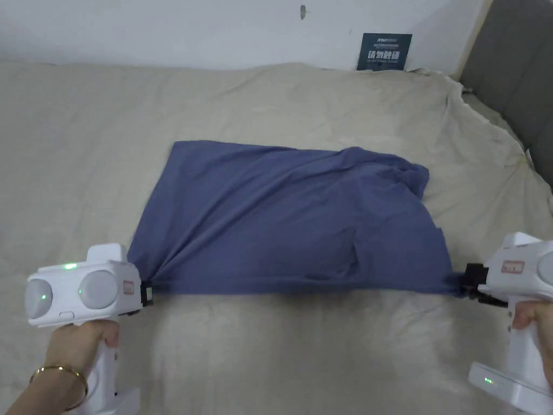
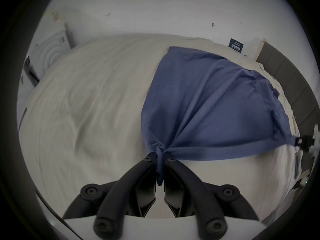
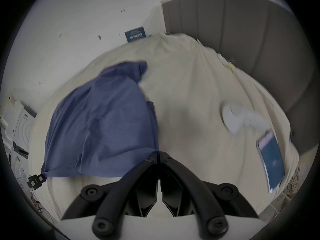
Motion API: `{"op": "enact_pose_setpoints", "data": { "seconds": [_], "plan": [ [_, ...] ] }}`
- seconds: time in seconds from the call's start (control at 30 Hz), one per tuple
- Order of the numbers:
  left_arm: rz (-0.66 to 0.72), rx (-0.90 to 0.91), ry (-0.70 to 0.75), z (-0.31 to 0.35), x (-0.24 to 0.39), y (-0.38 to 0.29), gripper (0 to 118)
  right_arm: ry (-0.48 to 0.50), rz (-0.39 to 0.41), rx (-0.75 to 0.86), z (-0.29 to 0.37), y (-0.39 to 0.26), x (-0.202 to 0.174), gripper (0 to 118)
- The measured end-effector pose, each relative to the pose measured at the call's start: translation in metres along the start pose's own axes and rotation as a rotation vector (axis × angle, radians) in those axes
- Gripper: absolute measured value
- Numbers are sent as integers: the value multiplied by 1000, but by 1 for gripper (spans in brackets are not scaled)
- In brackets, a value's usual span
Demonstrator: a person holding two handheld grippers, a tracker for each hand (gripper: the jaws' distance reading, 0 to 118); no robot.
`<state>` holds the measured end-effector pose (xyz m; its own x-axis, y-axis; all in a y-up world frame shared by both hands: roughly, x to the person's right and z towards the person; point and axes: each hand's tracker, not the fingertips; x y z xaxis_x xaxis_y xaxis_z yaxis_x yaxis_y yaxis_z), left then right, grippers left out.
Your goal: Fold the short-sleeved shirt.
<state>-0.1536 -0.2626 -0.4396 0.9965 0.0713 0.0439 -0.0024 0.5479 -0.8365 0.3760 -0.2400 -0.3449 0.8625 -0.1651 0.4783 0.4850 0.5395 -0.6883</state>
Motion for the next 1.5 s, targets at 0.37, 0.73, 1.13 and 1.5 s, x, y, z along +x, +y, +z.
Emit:
{"op": "enact_pose_setpoints", "data": {
  "seconds": [0.37, 0.73, 1.13, 1.5],
  "plan": [
    [-30, 65, -48, 93, -36, -115, 4, 45, 220, 26, 82, -107, 39, 0],
    [-36, 29, -45, 119, -46, -182, 13, 42, 300, 32, 133, -173, 64, 0],
    [85, 330, 49, 187, -72, -133, 118, 35, 281, 327, 194, -146, 50, 116],
    [-63, 719, 73, 221, -7, -119, 91, 115, 283, 688, 239, -148, 0, 102]
  ]
}}
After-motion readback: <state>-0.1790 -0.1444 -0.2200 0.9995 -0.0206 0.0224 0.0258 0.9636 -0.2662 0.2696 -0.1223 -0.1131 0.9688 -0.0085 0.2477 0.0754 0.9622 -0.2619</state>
